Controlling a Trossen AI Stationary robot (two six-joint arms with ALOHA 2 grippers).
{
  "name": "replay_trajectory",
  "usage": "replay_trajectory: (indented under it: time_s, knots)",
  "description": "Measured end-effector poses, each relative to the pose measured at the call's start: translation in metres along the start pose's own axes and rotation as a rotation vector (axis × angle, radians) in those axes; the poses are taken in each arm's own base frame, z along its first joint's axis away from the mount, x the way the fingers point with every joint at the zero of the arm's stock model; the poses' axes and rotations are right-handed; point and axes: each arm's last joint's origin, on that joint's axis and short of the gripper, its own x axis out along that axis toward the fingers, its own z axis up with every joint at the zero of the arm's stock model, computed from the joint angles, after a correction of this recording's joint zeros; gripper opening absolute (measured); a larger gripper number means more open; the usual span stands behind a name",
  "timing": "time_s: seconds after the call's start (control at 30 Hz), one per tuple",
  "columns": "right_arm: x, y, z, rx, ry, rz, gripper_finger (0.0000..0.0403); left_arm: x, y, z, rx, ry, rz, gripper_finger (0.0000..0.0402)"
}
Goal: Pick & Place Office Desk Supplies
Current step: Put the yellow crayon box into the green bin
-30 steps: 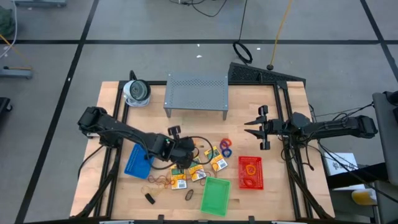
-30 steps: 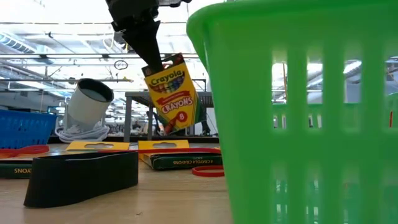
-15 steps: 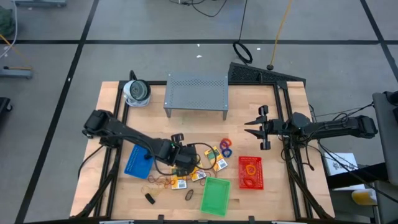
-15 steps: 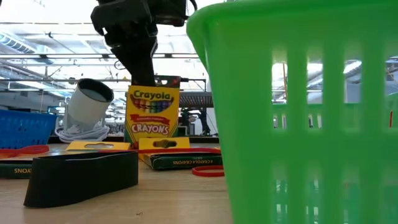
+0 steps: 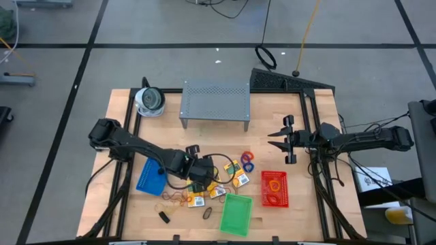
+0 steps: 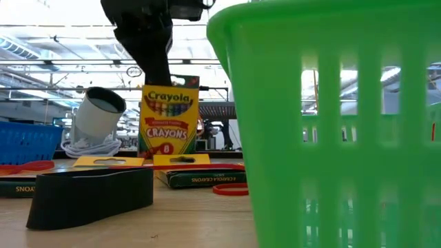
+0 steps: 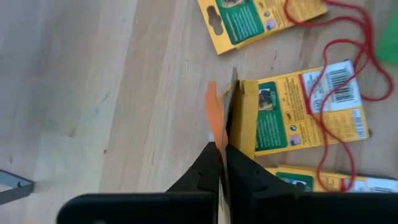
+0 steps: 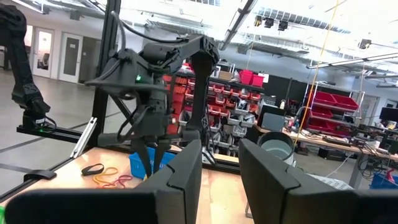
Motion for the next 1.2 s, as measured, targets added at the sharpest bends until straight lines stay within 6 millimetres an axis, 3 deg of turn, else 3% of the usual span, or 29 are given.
replay_trajectory:
  time_s: [0.3, 0.57, 0.9, 1.2]
  knots:
    - [0.0, 0.0, 0.0, 0.0, 0.0, 0.0, 0.01, 0.0007, 0.0054, 0.0023, -0.025, 0.029, -0.056, 0.0035]
    - [0.0, 0.0, 0.0, 0.0, 0.0, 0.0, 0.01, 0.001, 0.0065, 0.0029, -0.022, 0.029, -0.055, 0.0007]
    - [0.0, 0.0, 0.0, 0.0, 0.0, 0.0, 0.01, 0.0008, 0.0064, 0.0029, -0.041, 0.028, -0.055, 0.0078]
    - [0.0, 0.0, 0.0001, 0.0, -0.001, 0.0, 0.01, 0.0005, 0.0065, 0.0031, -0.042, 0.027, -0.056, 0.0087]
